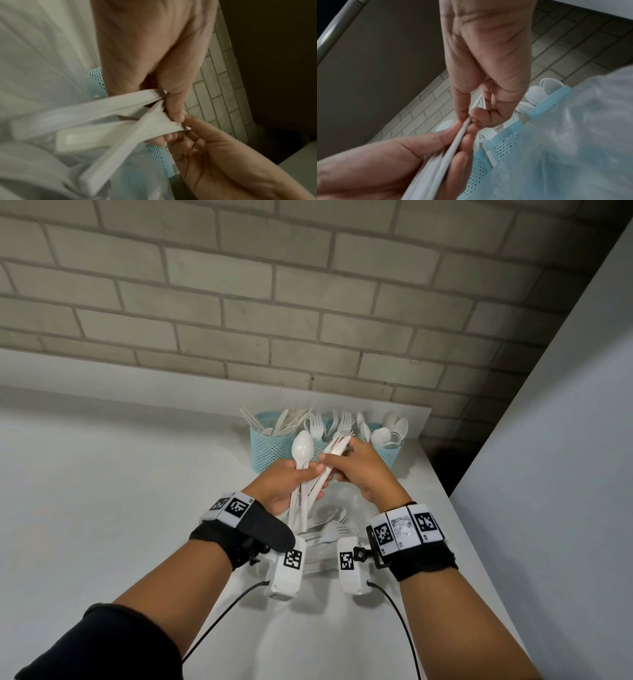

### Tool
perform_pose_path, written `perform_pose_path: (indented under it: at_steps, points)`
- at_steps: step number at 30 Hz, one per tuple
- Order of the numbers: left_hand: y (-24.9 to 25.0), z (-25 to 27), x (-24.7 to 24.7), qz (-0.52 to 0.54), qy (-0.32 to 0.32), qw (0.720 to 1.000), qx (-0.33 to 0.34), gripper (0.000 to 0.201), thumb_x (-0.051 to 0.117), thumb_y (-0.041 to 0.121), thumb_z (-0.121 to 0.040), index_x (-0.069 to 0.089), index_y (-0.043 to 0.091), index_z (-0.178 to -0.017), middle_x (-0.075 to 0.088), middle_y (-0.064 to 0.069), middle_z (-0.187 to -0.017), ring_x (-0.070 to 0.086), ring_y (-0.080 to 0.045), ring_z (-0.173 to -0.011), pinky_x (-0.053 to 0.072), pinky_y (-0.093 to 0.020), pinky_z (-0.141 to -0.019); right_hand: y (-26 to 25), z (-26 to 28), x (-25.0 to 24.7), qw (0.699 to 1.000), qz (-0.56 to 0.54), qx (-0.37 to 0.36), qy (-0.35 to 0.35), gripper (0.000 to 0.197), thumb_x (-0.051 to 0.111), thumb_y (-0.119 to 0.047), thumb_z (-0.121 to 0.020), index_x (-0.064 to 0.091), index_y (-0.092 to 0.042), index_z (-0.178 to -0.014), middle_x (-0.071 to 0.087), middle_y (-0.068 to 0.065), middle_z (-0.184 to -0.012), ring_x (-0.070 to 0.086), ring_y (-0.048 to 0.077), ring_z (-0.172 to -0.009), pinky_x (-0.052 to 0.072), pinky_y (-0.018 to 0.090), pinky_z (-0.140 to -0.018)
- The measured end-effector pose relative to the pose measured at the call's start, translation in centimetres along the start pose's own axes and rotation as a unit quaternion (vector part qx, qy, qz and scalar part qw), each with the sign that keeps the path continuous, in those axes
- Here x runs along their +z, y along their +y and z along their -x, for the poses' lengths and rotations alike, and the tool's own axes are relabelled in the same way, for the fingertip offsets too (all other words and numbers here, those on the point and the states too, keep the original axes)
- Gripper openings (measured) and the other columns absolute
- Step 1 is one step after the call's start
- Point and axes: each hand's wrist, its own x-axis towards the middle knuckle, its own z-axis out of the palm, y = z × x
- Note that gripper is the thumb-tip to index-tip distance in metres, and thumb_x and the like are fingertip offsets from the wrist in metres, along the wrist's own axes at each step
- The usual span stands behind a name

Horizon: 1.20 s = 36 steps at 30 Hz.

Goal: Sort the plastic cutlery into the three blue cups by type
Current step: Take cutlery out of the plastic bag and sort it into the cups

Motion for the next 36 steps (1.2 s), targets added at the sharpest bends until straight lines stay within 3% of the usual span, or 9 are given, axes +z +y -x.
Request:
perform_pose_path:
  at_steps: [3,10,16,21,24,27,29,31,36]
  points:
    - [0.0,-0.2,0.0,0.005,0.018,1.0,0.001,0.024,0.057,0.01,-0.091,0.061,-0.004,-0.11,0.069,-0.01,-0.082,0.067,-0.013,-0.064,0.058,-0.025,-0.059,0.0,-0.4,-0.1,0.999,-0.034,-0.005,0.008,0.02,0.067,-0.001,-0.082,0.057,-0.012,-0.094,0.065,0.004,-0.083,0.063,0.013,-0.066,0.054,0.017,-0.058]
    - [-0.1,0.0,-0.6,0.019,0.015,1.0,-0.002,0.014,0.056,0.012,-0.092,0.064,0.004,-0.1,0.069,-0.011,-0.087,0.069,-0.018,-0.071,0.059,-0.032,-0.068,0.3,-0.8,-0.4,0.995,-0.1,0.0,-0.011,0.03,0.065,0.001,-0.083,0.055,-0.011,-0.109,0.066,0.003,-0.086,0.065,0.016,-0.073,0.054,0.023,-0.066]
    - [0.4,0.3,-0.9,0.036,0.02,0.999,0.005,0.019,0.055,0.013,-0.093,0.062,0.002,-0.107,0.068,-0.012,-0.09,0.068,-0.021,-0.076,0.059,-0.033,-0.067,-0.4,-1.8,0.2,0.996,-0.079,0.004,-0.029,0.024,0.064,-0.001,-0.085,0.056,-0.013,-0.105,0.066,0.007,-0.087,0.063,0.015,-0.07,0.052,0.016,-0.057]
    - [0.7,0.3,-2.1,0.067,0.051,0.996,0.025,0.024,0.053,0.016,-0.094,0.06,0.003,-0.114,0.068,-0.008,-0.093,0.067,-0.02,-0.08,0.059,-0.029,-0.069,-4.1,-4.3,-0.1,0.994,-0.018,-0.083,0.062,0.042,0.064,-0.003,-0.085,0.048,-0.01,-0.123,0.058,-0.001,-0.085,0.059,0.009,-0.067,0.051,0.016,-0.054]
    - [0.7,0.4,-3.3,0.084,0.092,0.991,0.057,0.023,0.054,0.017,-0.094,0.058,0.005,-0.113,0.07,-0.007,-0.094,0.068,-0.016,-0.081,0.058,-0.026,-0.069,-7.2,-5.7,-0.4,0.979,-0.04,-0.161,0.12,0.043,0.061,-0.001,-0.087,0.043,-0.009,-0.124,0.052,-0.003,-0.082,0.056,0.006,-0.068,0.052,0.017,-0.056]
    - [1.1,0.5,-4.4,0.108,0.124,0.983,0.084,0.013,0.054,0.016,-0.094,0.061,0.007,-0.1,0.069,-0.008,-0.091,0.068,-0.016,-0.076,0.057,-0.025,-0.067,-9.3,-6.9,0.3,0.958,-0.07,-0.229,0.156,0.036,0.058,0.001,-0.088,0.044,-0.013,-0.117,0.053,-0.001,-0.084,0.057,0.005,-0.07,0.053,0.016,-0.054]
    - [1.3,0.5,-4.8,0.125,0.134,0.979,0.093,0.01,0.054,0.015,-0.094,0.061,0.008,-0.095,0.068,-0.008,-0.088,0.067,-0.014,-0.072,0.056,-0.023,-0.066,-9.7,-7.7,1.5,0.951,-0.074,-0.251,0.166,0.031,0.057,-0.001,-0.089,0.045,-0.017,-0.112,0.055,0.007,-0.088,0.059,0.013,-0.074,0.054,0.021,-0.057]
    - [1.4,0.5,-5.0,0.138,0.146,0.975,0.094,0.014,0.054,0.015,-0.094,0.061,0.006,-0.101,0.068,-0.008,-0.089,0.066,-0.015,-0.074,0.056,-0.023,-0.067,-9.3,-8.3,3.1,0.951,-0.065,-0.254,0.161,0.026,0.055,-0.004,-0.091,0.043,-0.02,-0.108,0.058,0.012,-0.089,0.06,0.019,-0.078,0.056,0.028,-0.063]
    - [1.1,0.5,-5.4,0.159,0.16,0.97,0.092,0.014,0.054,0.016,-0.094,0.062,0.008,-0.102,0.068,-0.008,-0.093,0.067,-0.016,-0.081,0.058,-0.022,-0.067,-8.1,-9.0,5.2,0.949,-0.092,-0.25,0.168,0.016,0.045,-0.01,-0.097,0.042,-0.022,-0.106,0.062,0.0,-0.076,0.061,0.015,-0.071,0.054,0.04,-0.072]
